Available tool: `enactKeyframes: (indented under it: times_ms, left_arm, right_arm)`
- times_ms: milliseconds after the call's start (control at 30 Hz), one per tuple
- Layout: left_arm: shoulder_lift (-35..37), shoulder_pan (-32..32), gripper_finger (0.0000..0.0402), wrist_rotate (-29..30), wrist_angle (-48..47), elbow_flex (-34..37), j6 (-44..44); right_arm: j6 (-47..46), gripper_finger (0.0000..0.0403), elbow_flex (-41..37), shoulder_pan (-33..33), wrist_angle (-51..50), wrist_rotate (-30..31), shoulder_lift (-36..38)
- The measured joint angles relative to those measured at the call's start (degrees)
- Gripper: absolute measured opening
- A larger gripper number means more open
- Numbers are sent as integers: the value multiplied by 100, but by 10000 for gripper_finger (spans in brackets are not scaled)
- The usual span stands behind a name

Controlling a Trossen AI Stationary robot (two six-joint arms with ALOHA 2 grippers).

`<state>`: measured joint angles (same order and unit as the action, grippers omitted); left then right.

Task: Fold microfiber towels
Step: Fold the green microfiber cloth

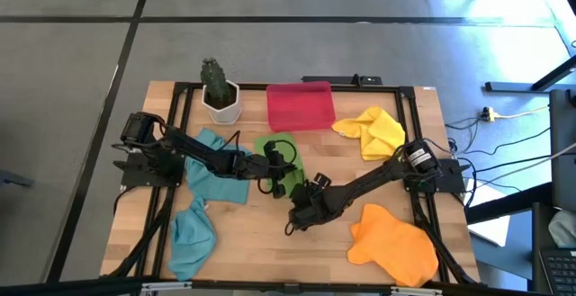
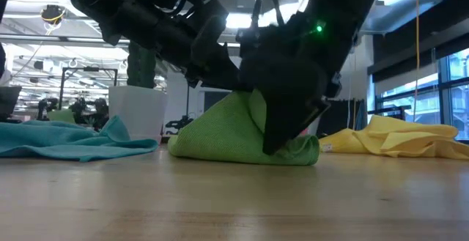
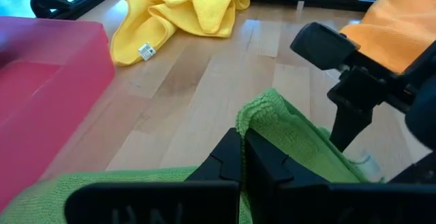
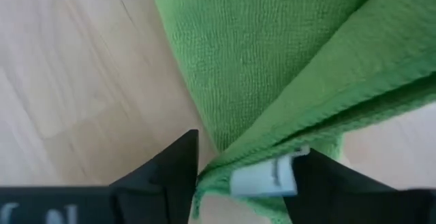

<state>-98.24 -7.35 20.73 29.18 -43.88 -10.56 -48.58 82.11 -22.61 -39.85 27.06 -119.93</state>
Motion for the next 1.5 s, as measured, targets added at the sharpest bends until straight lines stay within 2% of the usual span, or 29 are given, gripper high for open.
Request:
enactKeyframes:
  times_ms: [167, 333, 433, 767, 967, 1133, 1233, 1500]
  left_arm:
    - [0, 0, 0, 0, -5, 0, -1]
    - [0, 0, 0, 2, -20, 0, 1]
    - [0, -4, 0, -1, -29, 0, 6]
    - [0, -461, 0, -233, -568, 0, 196]
    - [0, -1102, 0, 127, -677, 0, 218]
    - [0, -1725, 0, 666, -680, 0, 517]
    - [0, -2094, 0, 743, -668, 0, 515]
    - [0, -3052, 0, 471, -646, 0, 467]
  right_arm:
    - [91, 130, 58, -70, -344, 39, 13]
    - [173, 60, 380, -256, -1060, 191, 40]
    - [382, 16, 490, -331, -1146, 222, 40]
    - [702, 5, 756, -480, -2014, 363, 134]
    - [898, 3, 761, -640, -2062, 190, 389]
    - [1189, 2, 763, -802, -1651, -243, 491]
    - [1424, 2, 752, -891, -1186, -672, 489]
    - [2026, 2, 46, -964, 1394, -2309, 484]
